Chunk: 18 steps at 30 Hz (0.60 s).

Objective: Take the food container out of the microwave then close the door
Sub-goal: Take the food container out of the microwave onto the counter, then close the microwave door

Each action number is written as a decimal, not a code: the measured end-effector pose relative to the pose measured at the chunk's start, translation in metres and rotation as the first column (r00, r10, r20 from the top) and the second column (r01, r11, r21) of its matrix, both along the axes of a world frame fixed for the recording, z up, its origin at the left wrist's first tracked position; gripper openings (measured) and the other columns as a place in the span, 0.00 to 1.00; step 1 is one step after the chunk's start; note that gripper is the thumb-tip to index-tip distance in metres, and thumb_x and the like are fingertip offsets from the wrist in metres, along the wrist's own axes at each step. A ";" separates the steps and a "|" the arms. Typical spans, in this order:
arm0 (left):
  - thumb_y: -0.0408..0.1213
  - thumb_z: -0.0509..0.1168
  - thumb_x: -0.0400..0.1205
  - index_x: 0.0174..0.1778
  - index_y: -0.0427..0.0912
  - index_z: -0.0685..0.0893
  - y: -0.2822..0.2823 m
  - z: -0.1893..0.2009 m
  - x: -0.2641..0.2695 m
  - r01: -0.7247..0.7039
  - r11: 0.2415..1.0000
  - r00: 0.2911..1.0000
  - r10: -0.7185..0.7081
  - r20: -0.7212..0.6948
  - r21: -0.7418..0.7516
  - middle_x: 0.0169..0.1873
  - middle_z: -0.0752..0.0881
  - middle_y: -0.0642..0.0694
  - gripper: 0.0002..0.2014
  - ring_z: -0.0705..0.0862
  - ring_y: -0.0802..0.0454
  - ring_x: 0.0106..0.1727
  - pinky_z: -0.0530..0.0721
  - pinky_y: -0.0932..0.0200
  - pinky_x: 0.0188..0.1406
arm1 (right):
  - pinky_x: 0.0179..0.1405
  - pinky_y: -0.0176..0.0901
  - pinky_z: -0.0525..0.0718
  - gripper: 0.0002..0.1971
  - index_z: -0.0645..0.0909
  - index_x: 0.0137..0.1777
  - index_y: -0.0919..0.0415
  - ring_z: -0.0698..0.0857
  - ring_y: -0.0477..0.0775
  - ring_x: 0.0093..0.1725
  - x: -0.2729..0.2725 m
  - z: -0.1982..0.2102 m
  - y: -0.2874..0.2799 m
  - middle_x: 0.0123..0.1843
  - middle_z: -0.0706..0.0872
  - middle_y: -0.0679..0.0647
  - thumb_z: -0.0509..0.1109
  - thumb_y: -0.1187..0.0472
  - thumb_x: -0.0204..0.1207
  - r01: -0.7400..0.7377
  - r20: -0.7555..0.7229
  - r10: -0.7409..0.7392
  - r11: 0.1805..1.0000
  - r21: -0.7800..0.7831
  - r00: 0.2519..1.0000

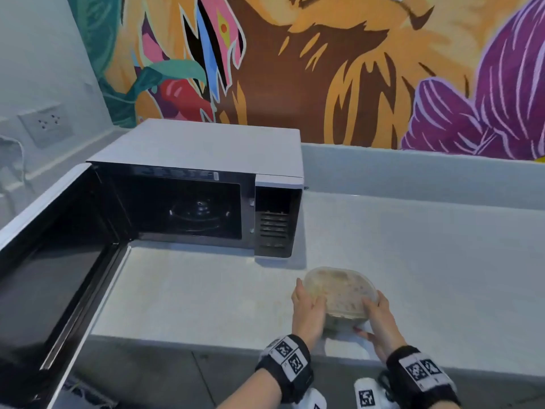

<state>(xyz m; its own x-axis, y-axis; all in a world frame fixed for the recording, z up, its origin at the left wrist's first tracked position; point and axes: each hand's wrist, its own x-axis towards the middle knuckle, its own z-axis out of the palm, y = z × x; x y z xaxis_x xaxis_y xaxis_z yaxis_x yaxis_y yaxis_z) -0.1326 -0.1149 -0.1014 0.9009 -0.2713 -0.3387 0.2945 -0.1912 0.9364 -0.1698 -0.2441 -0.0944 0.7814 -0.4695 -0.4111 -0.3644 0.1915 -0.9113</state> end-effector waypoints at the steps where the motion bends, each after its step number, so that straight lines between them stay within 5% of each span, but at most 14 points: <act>1: 0.39 0.54 0.83 0.83 0.45 0.41 -0.003 0.000 -0.001 0.016 1.000 1.000 -0.016 -0.003 0.001 0.84 0.47 0.45 0.36 0.54 0.46 0.84 0.55 0.51 0.83 | 0.54 0.63 0.82 0.20 0.58 0.75 0.55 0.76 0.56 0.54 0.000 0.000 -0.004 0.63 0.72 0.57 0.52 0.62 0.84 0.004 -0.014 -0.004 1.000 -0.005 1.000; 6: 0.45 0.52 0.84 0.83 0.46 0.39 0.012 0.004 0.001 0.136 0.986 0.990 -0.139 0.024 0.098 0.85 0.45 0.46 0.36 0.50 0.47 0.85 0.52 0.49 0.85 | 0.55 0.65 0.81 0.23 0.57 0.76 0.53 0.73 0.62 0.62 0.005 -0.007 -0.007 0.69 0.71 0.58 0.54 0.62 0.82 0.044 -0.084 -0.048 0.998 -0.053 0.995; 9: 0.48 0.50 0.84 0.83 0.49 0.43 0.047 0.024 0.006 0.120 0.921 0.932 -0.233 0.278 0.370 0.85 0.43 0.48 0.33 0.43 0.51 0.86 0.43 0.47 0.86 | 0.69 0.68 0.73 0.32 0.50 0.81 0.49 0.65 0.68 0.75 0.013 -0.012 0.000 0.82 0.58 0.60 0.58 0.59 0.80 0.137 -0.131 -0.166 0.968 -0.208 0.977; 11: 0.48 0.50 0.84 0.82 0.50 0.52 0.088 0.054 0.011 -0.041 0.842 0.837 -0.265 0.478 0.539 0.85 0.47 0.48 0.29 0.42 0.51 0.86 0.38 0.43 0.84 | 0.78 0.68 0.61 0.33 0.48 0.82 0.52 0.55 0.67 0.81 0.016 -0.005 0.010 0.85 0.49 0.58 0.59 0.56 0.80 0.137 -0.097 -0.188 0.912 -0.387 0.977; 13: 0.48 0.49 0.83 0.78 0.50 0.65 0.145 0.088 0.011 -0.303 0.734 0.726 -0.236 0.646 0.608 0.83 0.59 0.45 0.25 0.50 0.46 0.86 0.40 0.34 0.82 | 0.78 0.69 0.57 0.33 0.49 0.82 0.53 0.51 0.65 0.82 0.017 0.004 0.022 0.85 0.48 0.58 0.60 0.53 0.80 0.083 -0.041 -0.127 0.829 -0.553 0.991; 16: 0.45 0.52 0.81 0.69 0.43 0.76 0.239 0.132 -0.003 -0.706 0.455 0.553 -0.125 0.823 0.543 0.73 0.75 0.37 0.22 0.67 0.36 0.80 0.54 0.22 0.76 | 0.78 0.70 0.57 0.36 0.52 0.81 0.53 0.53 0.65 0.82 0.013 0.010 0.033 0.85 0.51 0.60 0.57 0.45 0.73 0.052 0.020 -0.053 0.737 -0.674 0.998; 18: 0.42 0.56 0.81 0.68 0.39 0.75 0.304 0.146 -0.017 -0.806 0.265 0.550 0.003 0.835 0.530 0.69 0.75 0.31 0.21 0.68 0.30 0.75 0.58 0.18 0.72 | 0.77 0.69 0.57 0.39 0.54 0.80 0.53 0.54 0.64 0.82 0.005 0.010 0.039 0.84 0.53 0.60 0.54 0.43 0.68 0.035 0.044 -0.007 0.720 -0.693 0.999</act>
<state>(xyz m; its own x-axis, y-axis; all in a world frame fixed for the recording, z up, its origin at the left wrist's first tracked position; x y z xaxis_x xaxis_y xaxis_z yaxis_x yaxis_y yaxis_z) -0.1498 0.1894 0.0448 0.7886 0.2570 0.5586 0.1101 -0.9528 0.2829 -0.1645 -0.2049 -0.0848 0.7750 -0.6287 0.0637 -0.3326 -0.4916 -0.8048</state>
